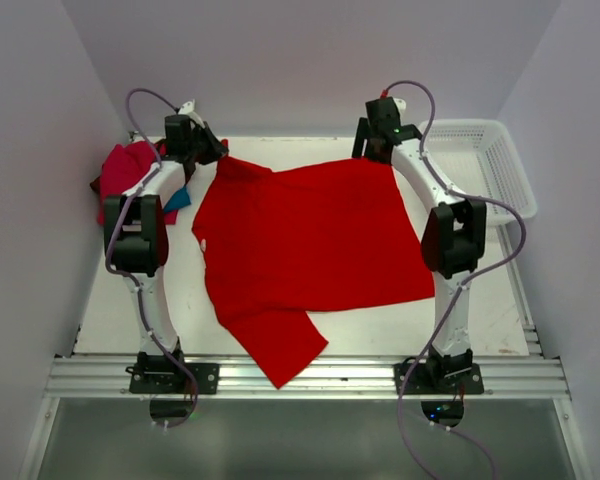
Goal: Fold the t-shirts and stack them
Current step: Flatten the tshirt out
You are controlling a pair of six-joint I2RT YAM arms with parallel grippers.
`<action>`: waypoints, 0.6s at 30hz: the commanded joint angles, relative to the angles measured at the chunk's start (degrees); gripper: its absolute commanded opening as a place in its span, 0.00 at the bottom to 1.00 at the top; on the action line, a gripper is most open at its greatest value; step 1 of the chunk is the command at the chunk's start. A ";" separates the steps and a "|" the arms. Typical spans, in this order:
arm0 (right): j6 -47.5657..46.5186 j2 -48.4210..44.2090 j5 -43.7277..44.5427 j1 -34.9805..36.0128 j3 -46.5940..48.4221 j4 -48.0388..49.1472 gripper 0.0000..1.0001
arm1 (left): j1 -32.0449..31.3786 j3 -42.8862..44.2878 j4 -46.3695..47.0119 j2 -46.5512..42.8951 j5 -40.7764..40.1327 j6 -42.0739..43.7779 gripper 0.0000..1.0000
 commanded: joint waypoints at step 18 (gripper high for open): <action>-9.91 26.78 -4.65 -8.75 31.01 -1.29 0.81 | -0.56 -1.08 0.65 -2.55 3.00 2.63 0.00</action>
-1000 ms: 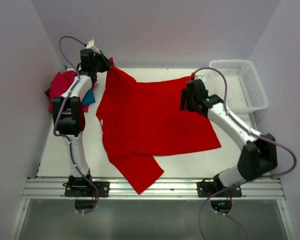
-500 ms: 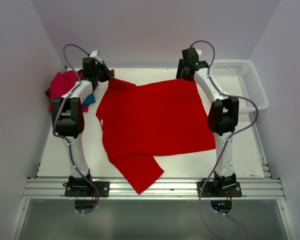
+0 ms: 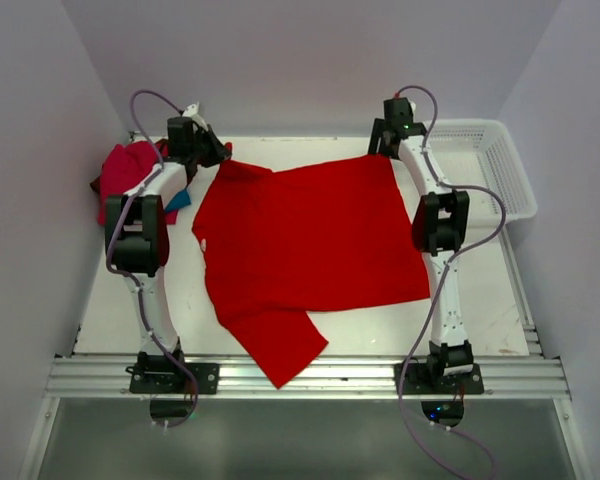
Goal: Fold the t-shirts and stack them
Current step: Flatten the tshirt out
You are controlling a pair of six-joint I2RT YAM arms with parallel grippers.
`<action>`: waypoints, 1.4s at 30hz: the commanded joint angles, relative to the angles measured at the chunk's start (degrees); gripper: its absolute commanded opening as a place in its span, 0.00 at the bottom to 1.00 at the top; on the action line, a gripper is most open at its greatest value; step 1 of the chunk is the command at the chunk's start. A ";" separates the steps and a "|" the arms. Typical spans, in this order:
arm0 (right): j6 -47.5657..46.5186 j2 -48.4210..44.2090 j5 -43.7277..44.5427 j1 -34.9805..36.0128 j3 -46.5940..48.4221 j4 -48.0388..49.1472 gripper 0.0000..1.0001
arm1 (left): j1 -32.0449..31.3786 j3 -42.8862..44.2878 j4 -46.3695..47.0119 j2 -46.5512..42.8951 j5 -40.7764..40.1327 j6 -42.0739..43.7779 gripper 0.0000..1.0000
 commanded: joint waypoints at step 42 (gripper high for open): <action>2.47 8.13 -25.69 -6.64 2.59 10.89 0.38 | -0.06 -1.83 0.57 -3.30 2.48 2.26 0.00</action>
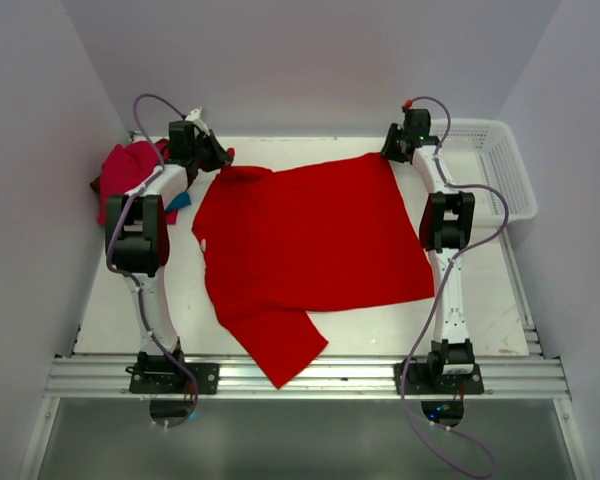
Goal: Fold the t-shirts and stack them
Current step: Flatten the tshirt out, then fold the tshirt
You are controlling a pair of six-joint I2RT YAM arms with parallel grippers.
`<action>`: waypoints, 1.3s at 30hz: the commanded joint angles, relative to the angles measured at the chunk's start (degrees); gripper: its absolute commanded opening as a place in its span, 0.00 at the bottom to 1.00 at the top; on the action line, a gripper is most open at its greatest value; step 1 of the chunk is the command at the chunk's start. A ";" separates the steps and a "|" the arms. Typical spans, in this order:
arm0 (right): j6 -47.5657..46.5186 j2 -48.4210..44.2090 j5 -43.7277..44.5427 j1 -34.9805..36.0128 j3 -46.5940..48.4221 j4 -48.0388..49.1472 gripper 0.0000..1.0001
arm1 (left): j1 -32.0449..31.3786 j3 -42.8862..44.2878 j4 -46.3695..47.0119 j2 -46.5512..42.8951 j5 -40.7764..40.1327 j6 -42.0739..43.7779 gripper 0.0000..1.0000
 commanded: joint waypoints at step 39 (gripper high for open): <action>-3.06 -29.41 19.82 1.82 -23.16 1.49 0.00 | 0.62 -4.86 -0.10 -9.60 -2.94 4.14 0.00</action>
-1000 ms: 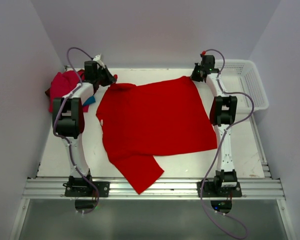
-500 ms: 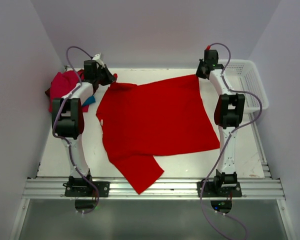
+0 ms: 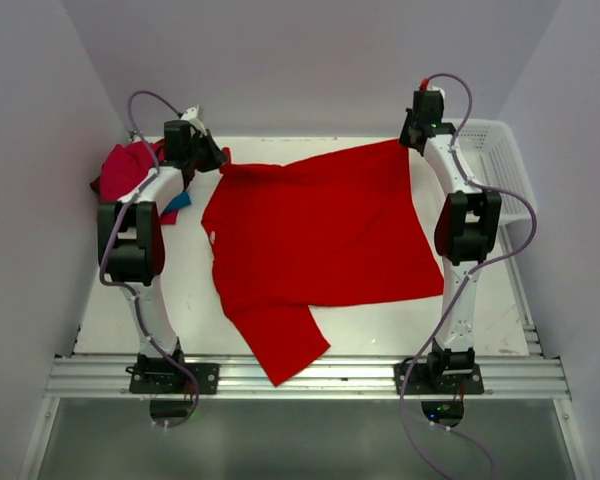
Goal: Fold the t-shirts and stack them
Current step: Fold the tshirt
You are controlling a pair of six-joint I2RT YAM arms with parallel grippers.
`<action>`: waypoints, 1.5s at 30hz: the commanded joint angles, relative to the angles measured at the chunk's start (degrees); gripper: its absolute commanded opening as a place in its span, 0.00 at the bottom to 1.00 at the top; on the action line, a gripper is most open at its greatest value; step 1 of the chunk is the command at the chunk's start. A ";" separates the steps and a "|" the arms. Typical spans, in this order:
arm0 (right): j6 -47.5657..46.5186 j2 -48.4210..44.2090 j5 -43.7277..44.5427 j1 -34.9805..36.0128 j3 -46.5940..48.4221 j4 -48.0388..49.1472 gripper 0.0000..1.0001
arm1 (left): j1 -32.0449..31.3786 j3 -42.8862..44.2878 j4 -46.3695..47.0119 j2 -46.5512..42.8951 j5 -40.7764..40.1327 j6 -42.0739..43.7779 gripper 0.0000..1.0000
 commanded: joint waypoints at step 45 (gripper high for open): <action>5.17 -21.26 10.57 0.93 -35.52 3.10 0.00 | -2.17 -35.78 1.61 -33.78 -6.20 -2.66 0.00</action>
